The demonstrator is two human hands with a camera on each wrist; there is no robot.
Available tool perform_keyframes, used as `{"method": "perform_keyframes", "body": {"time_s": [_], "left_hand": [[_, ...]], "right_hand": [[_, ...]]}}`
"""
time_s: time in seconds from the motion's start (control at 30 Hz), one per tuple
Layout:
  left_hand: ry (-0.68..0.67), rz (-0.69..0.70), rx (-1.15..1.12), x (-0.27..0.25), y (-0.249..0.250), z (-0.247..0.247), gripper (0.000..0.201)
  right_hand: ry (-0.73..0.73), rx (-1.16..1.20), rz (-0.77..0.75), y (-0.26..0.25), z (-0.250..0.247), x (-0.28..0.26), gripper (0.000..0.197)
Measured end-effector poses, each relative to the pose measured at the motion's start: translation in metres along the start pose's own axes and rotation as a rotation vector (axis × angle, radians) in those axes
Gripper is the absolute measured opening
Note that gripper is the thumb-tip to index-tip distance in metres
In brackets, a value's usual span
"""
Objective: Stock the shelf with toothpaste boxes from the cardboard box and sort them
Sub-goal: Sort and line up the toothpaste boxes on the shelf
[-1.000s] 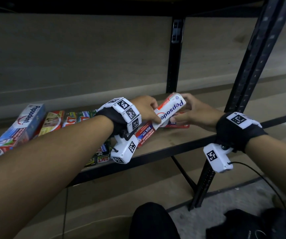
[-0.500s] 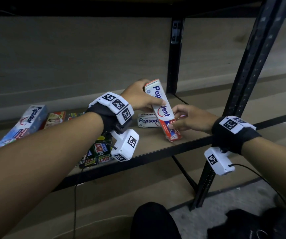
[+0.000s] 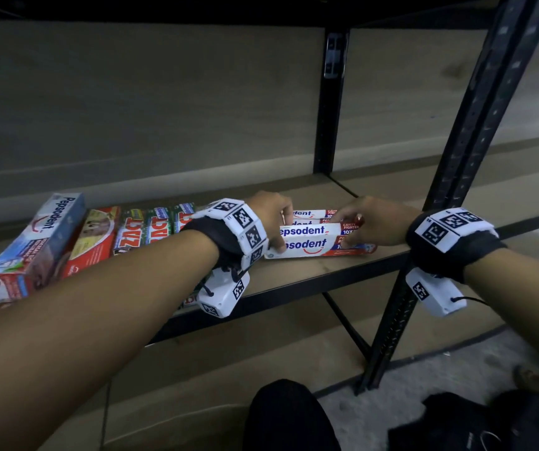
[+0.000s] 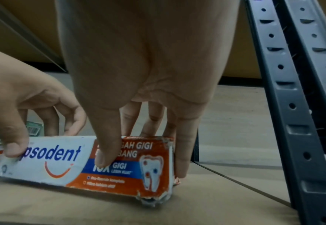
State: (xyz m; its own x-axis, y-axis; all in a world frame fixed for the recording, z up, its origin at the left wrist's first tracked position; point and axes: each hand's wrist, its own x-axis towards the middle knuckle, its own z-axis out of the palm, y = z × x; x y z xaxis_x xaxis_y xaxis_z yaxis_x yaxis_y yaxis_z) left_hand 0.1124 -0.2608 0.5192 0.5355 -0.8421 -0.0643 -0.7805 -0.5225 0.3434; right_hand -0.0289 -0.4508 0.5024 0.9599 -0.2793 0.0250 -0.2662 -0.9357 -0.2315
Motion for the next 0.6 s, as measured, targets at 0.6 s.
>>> {"method": "perform_keyframes", "body": {"time_s": [0.6], "left_hand": [[-0.046, 0.082, 0.197, 0.014, 0.006, -0.010, 0.022]], "right_hand": [[0.150, 0.194, -0.017, 0.019, -0.004, 0.005, 0.018]]}}
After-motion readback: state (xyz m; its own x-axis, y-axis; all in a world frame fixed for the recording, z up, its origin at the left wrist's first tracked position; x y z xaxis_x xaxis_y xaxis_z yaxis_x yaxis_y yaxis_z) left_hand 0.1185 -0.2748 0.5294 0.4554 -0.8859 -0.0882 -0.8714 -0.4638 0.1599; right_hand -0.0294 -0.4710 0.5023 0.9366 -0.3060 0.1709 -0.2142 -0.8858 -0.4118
